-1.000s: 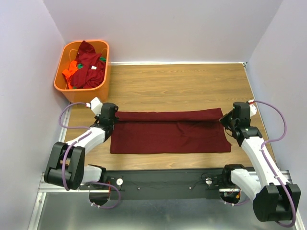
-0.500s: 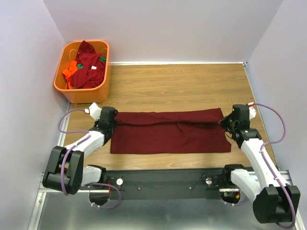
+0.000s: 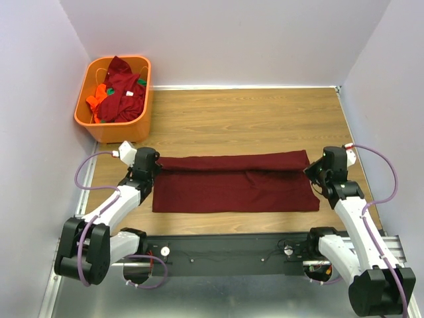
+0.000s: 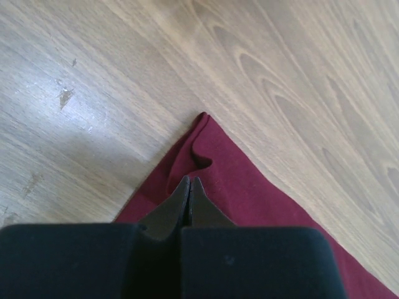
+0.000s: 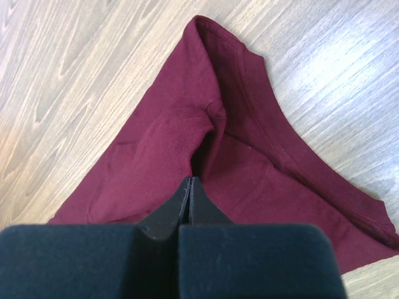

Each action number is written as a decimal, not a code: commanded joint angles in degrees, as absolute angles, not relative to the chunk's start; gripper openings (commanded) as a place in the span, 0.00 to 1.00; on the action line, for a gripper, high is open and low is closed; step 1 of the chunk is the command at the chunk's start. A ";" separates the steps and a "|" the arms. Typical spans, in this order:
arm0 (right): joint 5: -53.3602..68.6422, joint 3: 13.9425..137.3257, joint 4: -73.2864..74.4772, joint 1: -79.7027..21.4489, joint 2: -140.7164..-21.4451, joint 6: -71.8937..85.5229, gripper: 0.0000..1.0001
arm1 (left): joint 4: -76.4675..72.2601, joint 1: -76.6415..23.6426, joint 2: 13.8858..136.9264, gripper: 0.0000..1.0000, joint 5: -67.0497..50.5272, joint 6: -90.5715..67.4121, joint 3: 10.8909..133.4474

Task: Fold and stack the t-shirts
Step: Fold the tshirt

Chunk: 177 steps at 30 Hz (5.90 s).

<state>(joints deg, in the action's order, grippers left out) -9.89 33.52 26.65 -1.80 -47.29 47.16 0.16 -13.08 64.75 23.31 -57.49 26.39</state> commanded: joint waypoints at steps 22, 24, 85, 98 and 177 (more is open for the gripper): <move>0.64 39.89 18.11 -5.51 -65.69 37.88 0.61 | -3.16 -13.27 59.14 0.52 18.64 -51.68 26.89; -2.71 44.27 17.58 -8.60 -70.29 36.92 0.58 | -3.43 -15.37 63.34 0.52 18.55 -51.51 29.35; -11.08 32.97 13.55 -35.06 -64.88 48.42 0.02 | -16.08 -44.12 96.76 0.43 5.01 -38.85 50.88; -10.28 25.13 3.87 -38.93 -64.69 51.77 0.28 | -17.67 -48.69 100.63 0.43 0.88 -34.10 56.07; -7.74 47.19 18.20 -10.55 -80.15 36.47 0.44 | -11.25 -64.51 109.16 0.12 7.47 -15.12 64.51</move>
